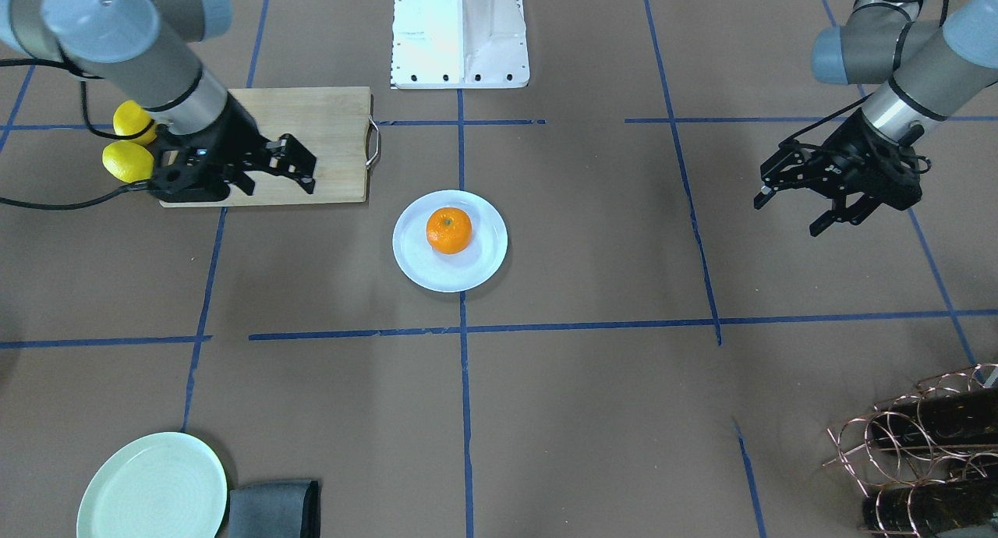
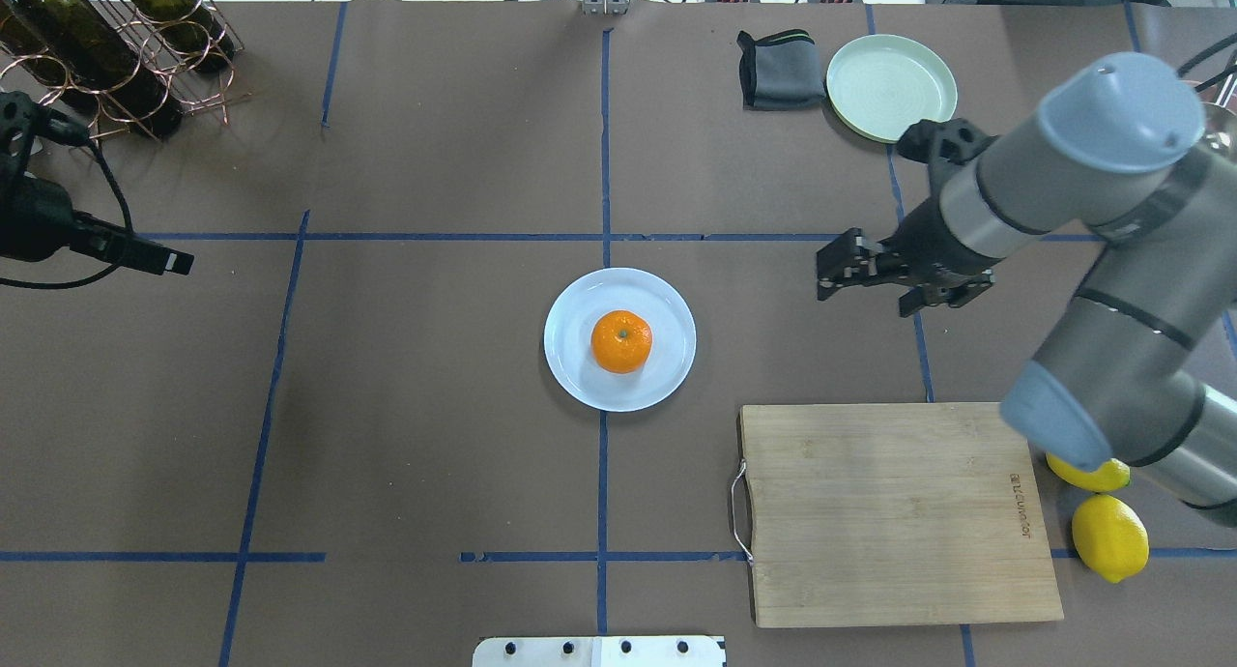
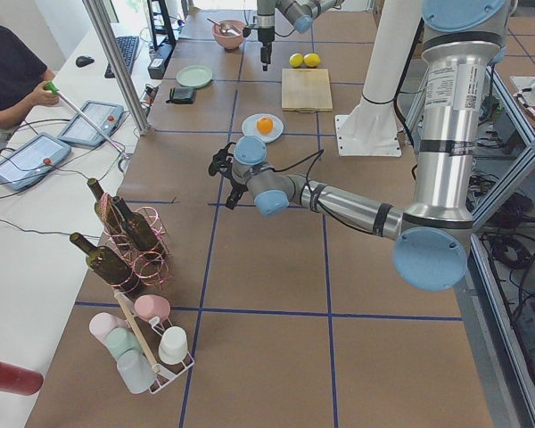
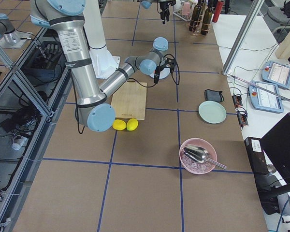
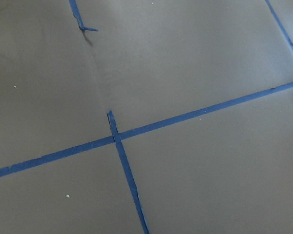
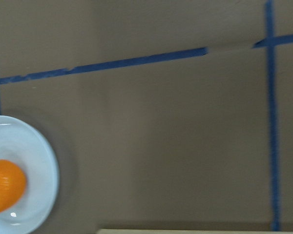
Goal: Pick orange to plate
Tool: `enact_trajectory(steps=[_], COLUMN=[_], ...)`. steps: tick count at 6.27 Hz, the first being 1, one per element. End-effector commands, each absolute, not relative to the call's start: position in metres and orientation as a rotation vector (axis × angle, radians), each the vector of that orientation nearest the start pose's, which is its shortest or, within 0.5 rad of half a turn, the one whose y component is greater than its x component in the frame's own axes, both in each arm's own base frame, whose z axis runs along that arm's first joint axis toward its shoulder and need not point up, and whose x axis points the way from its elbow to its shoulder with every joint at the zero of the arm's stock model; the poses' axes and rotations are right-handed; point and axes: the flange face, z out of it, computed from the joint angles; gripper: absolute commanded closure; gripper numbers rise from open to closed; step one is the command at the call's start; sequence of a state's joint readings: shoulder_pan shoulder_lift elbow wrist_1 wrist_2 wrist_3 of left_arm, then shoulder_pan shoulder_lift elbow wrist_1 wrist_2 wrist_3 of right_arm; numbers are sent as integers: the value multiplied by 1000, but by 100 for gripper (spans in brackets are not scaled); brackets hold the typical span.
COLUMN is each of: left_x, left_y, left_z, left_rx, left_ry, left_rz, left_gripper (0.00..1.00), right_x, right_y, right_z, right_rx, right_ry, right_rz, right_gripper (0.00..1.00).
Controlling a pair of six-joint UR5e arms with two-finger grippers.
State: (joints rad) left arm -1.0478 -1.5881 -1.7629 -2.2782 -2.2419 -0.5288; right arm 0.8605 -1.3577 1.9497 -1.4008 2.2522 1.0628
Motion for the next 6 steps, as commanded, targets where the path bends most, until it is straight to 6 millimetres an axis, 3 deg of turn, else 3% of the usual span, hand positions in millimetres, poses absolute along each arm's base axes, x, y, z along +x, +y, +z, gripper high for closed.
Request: enact_trajectory(steps=[1,2,3,4,5,6], left_x=[105,30,-10,-26,-40,-56], left_y=[-503,-510,-506,-502,-502,-495], left_z=[510,521,536,543,553,562], left_rx=[482,408,356,311,327,269], left_ry=[811,844,845,836,798,761], left_rz=[385,349,385,347,377,358], left_gripper=[1,1,0,0,0,0], right_x=[-160,-99,-45,-3,30,43], right_y=[-460,-464,-468,-468,-466,-464], right_z=[462,509,550,595,626,635], right_rx=[66,107,124,151,179,145], right_ry=[-890,-866,-896,-870,-855,-843], right_rz=[-111,-153,-164,-191,-232,-232], right_gripper=[0,0,0,0,0,0])
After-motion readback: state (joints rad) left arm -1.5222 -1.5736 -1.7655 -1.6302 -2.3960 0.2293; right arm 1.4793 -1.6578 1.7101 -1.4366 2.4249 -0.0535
